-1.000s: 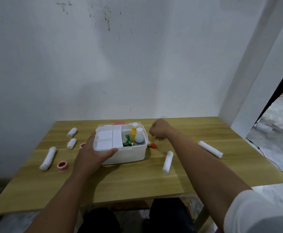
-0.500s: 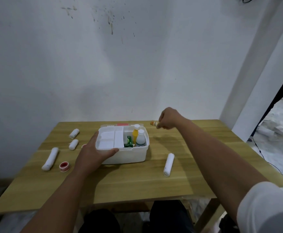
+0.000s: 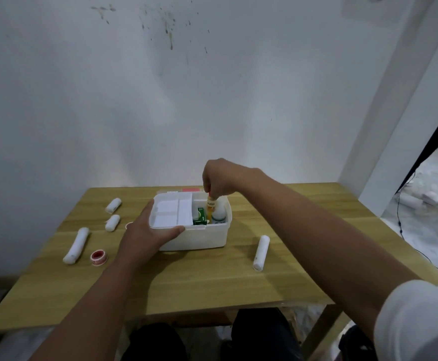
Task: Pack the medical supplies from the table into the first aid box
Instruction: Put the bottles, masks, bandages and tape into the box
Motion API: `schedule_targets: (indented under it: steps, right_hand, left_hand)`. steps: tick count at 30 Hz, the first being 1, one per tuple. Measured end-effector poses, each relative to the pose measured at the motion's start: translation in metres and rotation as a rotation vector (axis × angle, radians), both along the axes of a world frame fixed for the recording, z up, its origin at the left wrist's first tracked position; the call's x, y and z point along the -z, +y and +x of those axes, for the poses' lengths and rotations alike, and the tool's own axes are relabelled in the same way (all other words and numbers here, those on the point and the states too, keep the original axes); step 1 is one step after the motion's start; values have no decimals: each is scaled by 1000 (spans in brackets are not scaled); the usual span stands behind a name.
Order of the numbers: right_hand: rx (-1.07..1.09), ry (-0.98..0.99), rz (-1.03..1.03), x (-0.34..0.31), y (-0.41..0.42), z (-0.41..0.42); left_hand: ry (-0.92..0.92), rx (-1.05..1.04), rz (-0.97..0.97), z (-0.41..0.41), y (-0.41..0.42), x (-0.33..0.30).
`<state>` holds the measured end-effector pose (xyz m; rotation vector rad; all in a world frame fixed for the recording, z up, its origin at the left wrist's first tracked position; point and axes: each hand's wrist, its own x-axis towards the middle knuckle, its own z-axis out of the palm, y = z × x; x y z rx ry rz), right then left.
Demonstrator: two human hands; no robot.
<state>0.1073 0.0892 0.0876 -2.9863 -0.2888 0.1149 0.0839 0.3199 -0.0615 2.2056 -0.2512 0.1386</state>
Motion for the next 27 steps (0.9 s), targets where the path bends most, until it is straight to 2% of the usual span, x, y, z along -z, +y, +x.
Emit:
schedule_targets:
  steps: [10, 18, 22, 25, 27]
  right_hand:
    - [-115, 10, -356, 48, 28, 6]
    - [-177, 19, -463, 68, 27, 6]
    - [-169, 52, -343, 57, 21, 5]
    - [-115, 50, -46, 34, 2, 1]
    - [-46, -21, 179, 18, -22, -3]
  left_hand:
    - [-46, -4, -48, -2, -3, -2]
    - [-21, 9, -53, -3, -2, -3]
    - [-21, 6, -42, -2, -3, -2]
    - [8, 5, -22, 1, -4, -1]
    - [31, 1, -2, 4, -5, -1]
